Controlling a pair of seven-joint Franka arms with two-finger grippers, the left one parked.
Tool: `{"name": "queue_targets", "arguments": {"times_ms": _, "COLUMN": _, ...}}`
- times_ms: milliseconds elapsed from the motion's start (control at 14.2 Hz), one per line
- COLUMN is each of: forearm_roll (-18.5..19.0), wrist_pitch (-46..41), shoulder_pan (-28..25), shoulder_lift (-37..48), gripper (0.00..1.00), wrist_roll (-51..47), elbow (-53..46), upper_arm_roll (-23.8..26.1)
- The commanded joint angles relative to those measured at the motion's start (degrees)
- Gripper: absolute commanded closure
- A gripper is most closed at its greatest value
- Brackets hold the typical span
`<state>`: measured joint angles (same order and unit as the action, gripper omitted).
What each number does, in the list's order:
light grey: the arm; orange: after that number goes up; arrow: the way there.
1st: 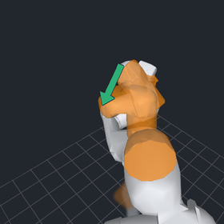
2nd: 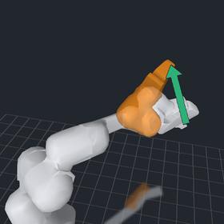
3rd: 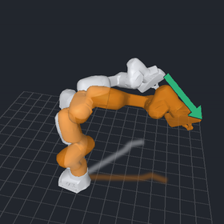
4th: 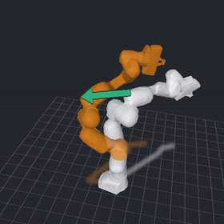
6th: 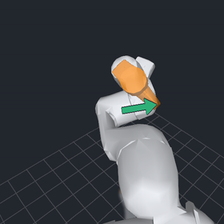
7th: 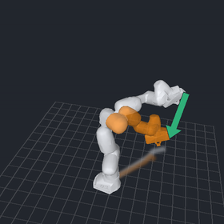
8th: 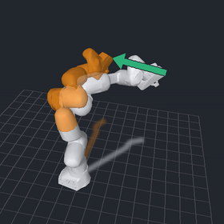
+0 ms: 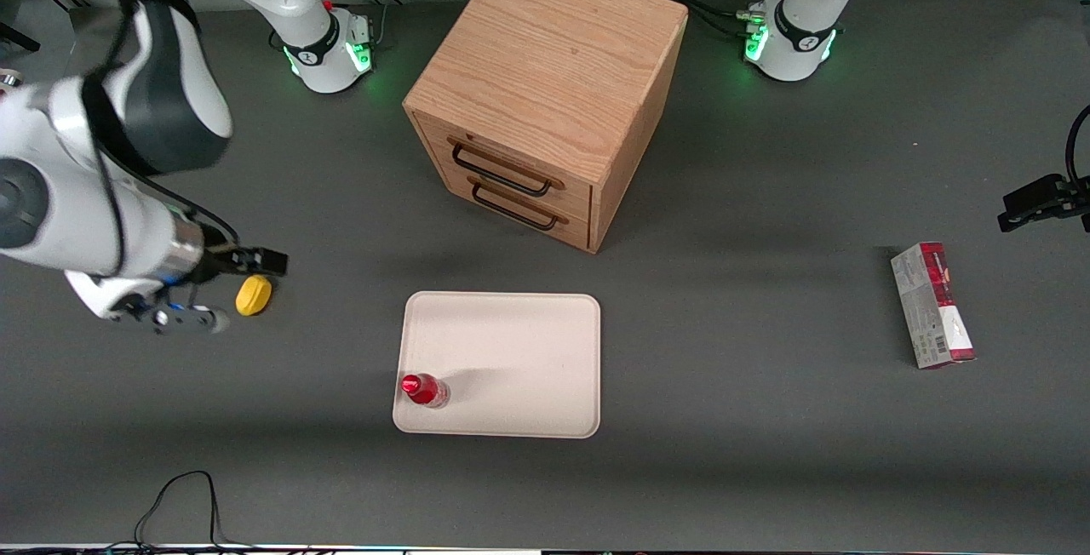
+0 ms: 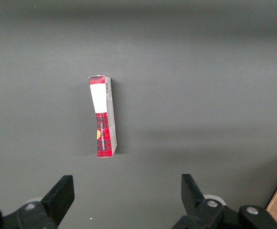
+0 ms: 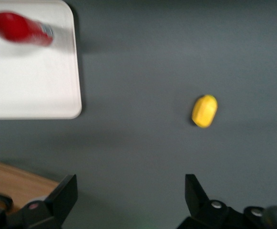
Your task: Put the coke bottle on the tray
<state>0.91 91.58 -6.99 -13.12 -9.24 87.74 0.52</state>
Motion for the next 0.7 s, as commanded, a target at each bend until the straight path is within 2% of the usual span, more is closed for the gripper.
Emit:
{"name": "queue_targets", "arguments": {"times_ms": 0, "forearm_roll": -1.8, "wrist_pitch": 2.2, "shoulder_pan": 0.1, "shoulder_lift": 14.2, "gripper": 0.00, "wrist_roll": 7.2, "elbow": 14.3, "upper_arm_roll": -3.4}}
{"name": "queue_targets", "arguments": {"times_ms": 281, "forearm_roll": -1.8, "wrist_pitch": 2.8, "shoulder_pan": -0.1, "shoulder_lift": 21.8, "gripper": 0.00, "wrist_roll": 9.0, "elbow": 20.0, "upper_arm_roll": -5.0}}
{"name": "queue_targets", "arguments": {"times_ms": 422, "forearm_roll": -1.8, "wrist_pitch": 2.1, "shoulder_pan": 0.0, "shoulder_lift": 20.7, "gripper": 0.00, "wrist_roll": 8.9, "elbow": 18.1, "upper_arm_roll": -5.1}}
{"name": "queue_targets", "arguments": {"times_ms": 633, "forearm_roll": -1.6, "wrist_pitch": 2.0, "shoulder_pan": 0.1, "shoulder_lift": 19.0, "gripper": 0.00, "wrist_roll": 8.9, "elbow": 16.0, "upper_arm_roll": -2.6}}
